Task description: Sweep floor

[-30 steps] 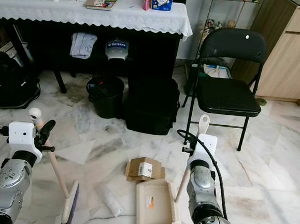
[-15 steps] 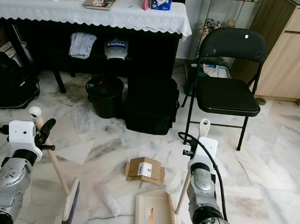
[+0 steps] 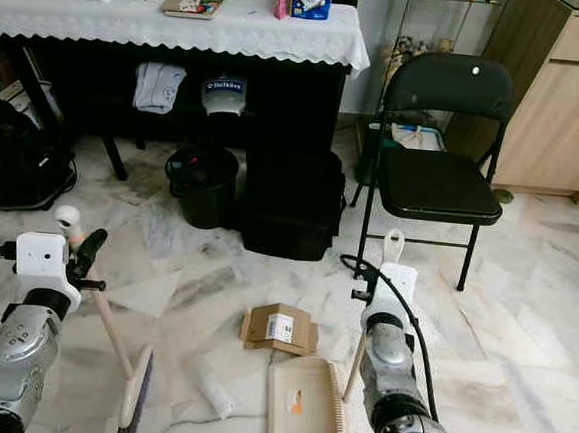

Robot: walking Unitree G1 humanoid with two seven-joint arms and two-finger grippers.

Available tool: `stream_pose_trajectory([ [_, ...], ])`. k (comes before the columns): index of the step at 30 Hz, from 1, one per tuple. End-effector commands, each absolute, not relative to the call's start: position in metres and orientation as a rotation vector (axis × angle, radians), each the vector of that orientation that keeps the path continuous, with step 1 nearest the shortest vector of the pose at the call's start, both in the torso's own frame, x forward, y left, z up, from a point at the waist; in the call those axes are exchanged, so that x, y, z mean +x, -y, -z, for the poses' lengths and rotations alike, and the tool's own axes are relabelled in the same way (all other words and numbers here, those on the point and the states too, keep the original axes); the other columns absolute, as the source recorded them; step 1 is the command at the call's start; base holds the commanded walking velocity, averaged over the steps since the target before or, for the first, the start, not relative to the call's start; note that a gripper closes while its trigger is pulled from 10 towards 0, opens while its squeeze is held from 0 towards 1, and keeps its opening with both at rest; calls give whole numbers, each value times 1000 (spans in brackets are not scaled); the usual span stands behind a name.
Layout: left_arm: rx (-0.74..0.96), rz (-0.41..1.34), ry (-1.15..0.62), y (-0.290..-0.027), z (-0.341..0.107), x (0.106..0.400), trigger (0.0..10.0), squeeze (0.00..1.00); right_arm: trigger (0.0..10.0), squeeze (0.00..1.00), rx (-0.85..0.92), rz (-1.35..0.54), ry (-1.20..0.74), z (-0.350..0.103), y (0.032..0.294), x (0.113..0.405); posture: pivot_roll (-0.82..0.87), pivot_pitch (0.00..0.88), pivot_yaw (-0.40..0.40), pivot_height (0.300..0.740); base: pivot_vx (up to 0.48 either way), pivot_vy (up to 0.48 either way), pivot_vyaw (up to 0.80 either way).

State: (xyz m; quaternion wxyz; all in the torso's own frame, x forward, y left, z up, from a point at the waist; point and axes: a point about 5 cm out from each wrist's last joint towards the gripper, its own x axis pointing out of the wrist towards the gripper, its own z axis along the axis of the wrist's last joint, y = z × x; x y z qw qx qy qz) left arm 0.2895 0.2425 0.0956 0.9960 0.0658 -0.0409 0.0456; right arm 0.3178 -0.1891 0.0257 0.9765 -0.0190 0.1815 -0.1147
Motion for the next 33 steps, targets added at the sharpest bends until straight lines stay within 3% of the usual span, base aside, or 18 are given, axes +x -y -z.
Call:
stream_pose_trajectory([
  [1, 162, -86, 112, -248, -106, 289, 10000, 0, 10000, 0, -17, 241, -422, -20, 187, 315, 107, 24, 6, 740, 0, 0, 0],
  [9, 162, -90, 92, -251, -103, 286, 10000, 0, 10000, 0, -19, 241, -494, -8, 184, 306, 113, 27, 5, 740, 0, 0, 0],
  [13, 155, -63, 70, -248, -101, 288, 10000, 0, 10000, 0, 91, 272, -599, 2, 184, 300, 106, 17, 6, 740, 0, 0, 0],
  [22, 147, -49, 64, -244, -101, 292, 10000, 0, 10000, 0, 149, 212, -656, 4, 177, 301, 99, 0, 1, 740, 0, 0, 0],
  [33, 147, -80, 115, -246, -108, 292, 10000, 0, 10000, 0, 40, 222, -411, -24, 181, 320, 99, 0, 1, 740, 0, 0, 0],
])
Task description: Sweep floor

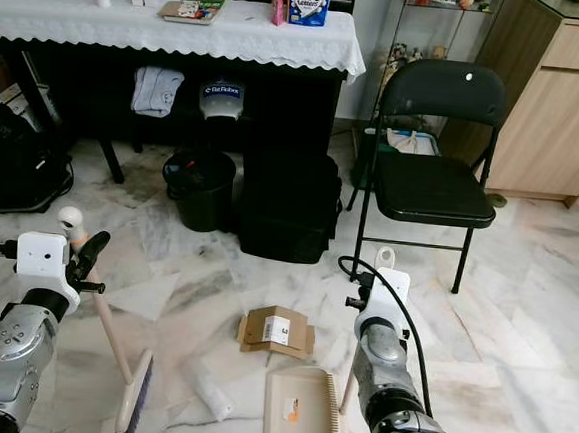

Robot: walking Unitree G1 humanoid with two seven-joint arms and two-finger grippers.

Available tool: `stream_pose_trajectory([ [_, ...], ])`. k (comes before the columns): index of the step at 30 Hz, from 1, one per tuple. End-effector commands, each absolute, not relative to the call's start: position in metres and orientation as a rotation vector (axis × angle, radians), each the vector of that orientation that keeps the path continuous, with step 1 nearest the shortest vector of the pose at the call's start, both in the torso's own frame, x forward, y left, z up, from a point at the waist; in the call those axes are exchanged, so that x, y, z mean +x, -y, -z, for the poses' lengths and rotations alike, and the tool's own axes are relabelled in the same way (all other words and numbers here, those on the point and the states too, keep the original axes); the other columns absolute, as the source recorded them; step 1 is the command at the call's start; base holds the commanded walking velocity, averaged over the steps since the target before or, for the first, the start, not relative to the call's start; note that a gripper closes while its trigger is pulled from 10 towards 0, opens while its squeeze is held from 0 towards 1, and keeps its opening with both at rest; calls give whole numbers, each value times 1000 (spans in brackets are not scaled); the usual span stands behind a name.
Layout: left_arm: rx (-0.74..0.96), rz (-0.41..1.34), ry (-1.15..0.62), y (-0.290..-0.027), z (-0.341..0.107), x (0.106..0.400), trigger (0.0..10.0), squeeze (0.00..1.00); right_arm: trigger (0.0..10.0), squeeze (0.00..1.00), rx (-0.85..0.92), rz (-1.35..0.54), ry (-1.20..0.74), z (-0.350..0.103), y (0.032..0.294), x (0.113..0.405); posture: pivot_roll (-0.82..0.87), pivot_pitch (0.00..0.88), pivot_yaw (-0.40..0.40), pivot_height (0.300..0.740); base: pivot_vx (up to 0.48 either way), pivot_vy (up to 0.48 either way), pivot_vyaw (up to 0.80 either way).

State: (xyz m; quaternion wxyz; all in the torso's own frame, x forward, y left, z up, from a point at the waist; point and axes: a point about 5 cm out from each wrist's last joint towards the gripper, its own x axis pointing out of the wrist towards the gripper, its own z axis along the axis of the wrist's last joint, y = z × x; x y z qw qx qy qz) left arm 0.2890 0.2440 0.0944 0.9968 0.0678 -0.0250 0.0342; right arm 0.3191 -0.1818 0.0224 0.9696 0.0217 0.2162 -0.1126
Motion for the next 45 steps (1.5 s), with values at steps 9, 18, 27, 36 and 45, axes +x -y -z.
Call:
stream_pose_trajectory([
  [9, 143, -86, 131, -247, -109, 291, 10000, 0, 10000, 0, 54, 166, -278, -39, 174, 328, 97, 0, 0, 740, 0, 0, 0],
  [18, 136, -80, 132, -245, -107, 291, 10000, 0, 10000, 0, 23, 179, -314, -31, 177, 322, 99, 0, -6, 740, 0, 0, 0],
  [27, 89, -89, 89, -242, -96, 291, 10000, 0, 10000, 0, 8, 193, -350, -25, 182, 318, 100, 0, -20, 740, 0, 0, 0],
  [36, 42, -132, 53, -245, -85, 291, 10000, 0, 10000, 0, -4, 193, -370, -22, 183, 315, 105, 0, -35, 740, 0, 0, 0],
  [45, 18, -193, 74, -249, -85, 293, 10000, 0, 10000, 0, -21, 168, -312, -29, 182, 319, 101, 0, -44, 740, 0, 0, 0],
])
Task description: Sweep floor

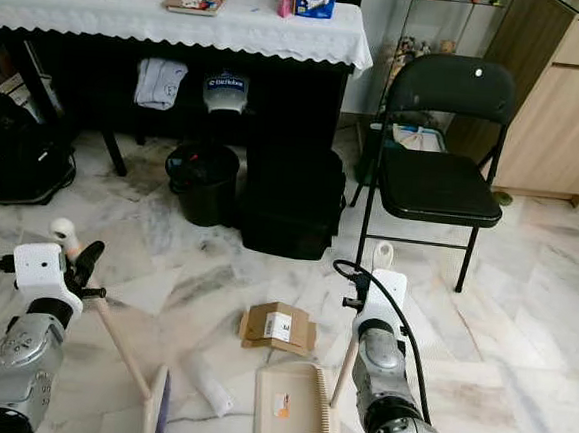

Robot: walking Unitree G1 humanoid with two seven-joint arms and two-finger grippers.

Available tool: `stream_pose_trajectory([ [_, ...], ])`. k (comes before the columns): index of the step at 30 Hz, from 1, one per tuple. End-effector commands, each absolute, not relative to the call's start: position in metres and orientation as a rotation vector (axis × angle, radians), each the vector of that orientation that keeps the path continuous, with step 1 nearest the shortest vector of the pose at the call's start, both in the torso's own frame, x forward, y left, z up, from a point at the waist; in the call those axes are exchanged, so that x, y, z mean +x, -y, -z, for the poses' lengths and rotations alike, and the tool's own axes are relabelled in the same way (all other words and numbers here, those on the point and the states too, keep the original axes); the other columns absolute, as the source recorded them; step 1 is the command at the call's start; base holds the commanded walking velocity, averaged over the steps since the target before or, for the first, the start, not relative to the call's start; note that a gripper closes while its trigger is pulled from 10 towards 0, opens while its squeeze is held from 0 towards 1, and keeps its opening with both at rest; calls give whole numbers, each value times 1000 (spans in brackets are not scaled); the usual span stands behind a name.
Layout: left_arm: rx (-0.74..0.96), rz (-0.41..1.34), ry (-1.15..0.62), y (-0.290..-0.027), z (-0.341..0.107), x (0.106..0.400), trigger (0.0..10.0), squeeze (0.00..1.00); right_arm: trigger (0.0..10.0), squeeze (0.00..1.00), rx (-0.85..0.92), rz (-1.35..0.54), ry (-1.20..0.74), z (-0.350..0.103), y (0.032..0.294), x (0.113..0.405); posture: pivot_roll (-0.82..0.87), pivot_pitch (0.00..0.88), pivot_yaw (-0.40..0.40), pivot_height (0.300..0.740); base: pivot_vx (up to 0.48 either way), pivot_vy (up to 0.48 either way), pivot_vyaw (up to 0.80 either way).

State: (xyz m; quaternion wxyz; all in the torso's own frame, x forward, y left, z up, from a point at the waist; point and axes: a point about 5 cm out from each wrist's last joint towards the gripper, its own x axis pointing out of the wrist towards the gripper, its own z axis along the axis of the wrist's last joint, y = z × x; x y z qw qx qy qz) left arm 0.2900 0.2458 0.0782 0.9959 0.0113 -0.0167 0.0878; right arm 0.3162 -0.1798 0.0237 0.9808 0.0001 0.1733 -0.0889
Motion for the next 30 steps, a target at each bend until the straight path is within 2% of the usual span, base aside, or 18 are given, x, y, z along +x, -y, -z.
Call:
stream_pose_trajectory([
  [1, 18, -194, 75, -249, -85, 293, 10000, 0, 10000, 0, -24, 163, -308, -30, 181, 320, 101, 0, -44, 740, 0, 0, 0],
  [12, -1, -185, 77, -249, -83, 292, 10000, 0, 10000, 0, -15, 170, -305, -26, 180, 315, 101, 0, -40, 740, 0, 0, 0],
  [20, -75, -176, 26, -250, -74, 290, 10000, 0, 10000, 0, -18, 201, -415, -10, 182, 305, 108, 0, -37, 740, 0, 0, 0],
  [25, -162, -188, -22, -253, -66, 291, 10000, 0, 10000, 0, -21, 221, -455, -5, 184, 301, 109, 0, -38, 740, 0, 0, 0],
  [30, -341, -150, -34, -247, -65, 294, 10000, 0, 10000, 0, -13, 237, -455, -6, 187, 302, 109, 0, -40, 740, 0, 0, 0],
])
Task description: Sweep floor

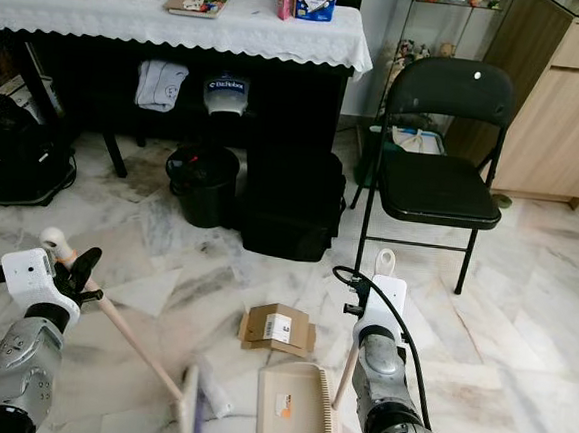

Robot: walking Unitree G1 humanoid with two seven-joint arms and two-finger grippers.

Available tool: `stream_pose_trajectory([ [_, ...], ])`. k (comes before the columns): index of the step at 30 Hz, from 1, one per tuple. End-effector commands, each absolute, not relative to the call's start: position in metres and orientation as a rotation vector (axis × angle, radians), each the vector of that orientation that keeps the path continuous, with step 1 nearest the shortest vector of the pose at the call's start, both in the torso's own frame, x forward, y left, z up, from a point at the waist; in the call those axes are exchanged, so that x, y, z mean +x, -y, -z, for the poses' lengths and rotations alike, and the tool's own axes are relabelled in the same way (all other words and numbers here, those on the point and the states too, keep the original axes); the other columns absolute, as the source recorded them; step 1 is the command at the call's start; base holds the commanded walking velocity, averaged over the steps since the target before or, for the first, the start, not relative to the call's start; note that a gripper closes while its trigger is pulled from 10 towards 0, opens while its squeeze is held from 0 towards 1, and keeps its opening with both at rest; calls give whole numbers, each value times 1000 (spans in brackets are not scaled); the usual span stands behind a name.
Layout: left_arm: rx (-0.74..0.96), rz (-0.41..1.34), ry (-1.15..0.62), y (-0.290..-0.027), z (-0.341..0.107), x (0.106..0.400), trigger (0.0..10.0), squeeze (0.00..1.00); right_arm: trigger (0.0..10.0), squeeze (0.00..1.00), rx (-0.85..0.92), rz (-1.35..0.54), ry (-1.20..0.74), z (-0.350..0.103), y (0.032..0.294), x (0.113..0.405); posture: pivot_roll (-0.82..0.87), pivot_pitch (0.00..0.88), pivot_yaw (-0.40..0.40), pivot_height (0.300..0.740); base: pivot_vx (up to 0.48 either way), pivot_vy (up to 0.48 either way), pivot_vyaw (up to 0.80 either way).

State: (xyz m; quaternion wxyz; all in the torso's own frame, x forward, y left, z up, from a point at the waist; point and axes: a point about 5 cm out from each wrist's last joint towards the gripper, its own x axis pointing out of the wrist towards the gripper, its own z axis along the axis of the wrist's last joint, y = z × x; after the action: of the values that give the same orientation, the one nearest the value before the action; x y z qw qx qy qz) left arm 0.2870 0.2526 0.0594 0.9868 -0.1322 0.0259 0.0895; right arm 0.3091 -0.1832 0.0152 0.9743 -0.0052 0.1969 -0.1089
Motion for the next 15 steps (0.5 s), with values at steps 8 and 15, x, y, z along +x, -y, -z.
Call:
stream_pose_trajectory([
  [8, -511, 93, 7, -225, -91, 304, 10000, 0, 10000, 0, -13, 241, -460, -7, 189, 303, 118, 0, -46, 740, 0, 0, 0],
  [15, -510, 291, 13, -204, -112, 305, 10000, 0, 10000, 0, -11, 242, -442, -12, 188, 308, 120, 0, -47, 740, 0, 0, 0],
])
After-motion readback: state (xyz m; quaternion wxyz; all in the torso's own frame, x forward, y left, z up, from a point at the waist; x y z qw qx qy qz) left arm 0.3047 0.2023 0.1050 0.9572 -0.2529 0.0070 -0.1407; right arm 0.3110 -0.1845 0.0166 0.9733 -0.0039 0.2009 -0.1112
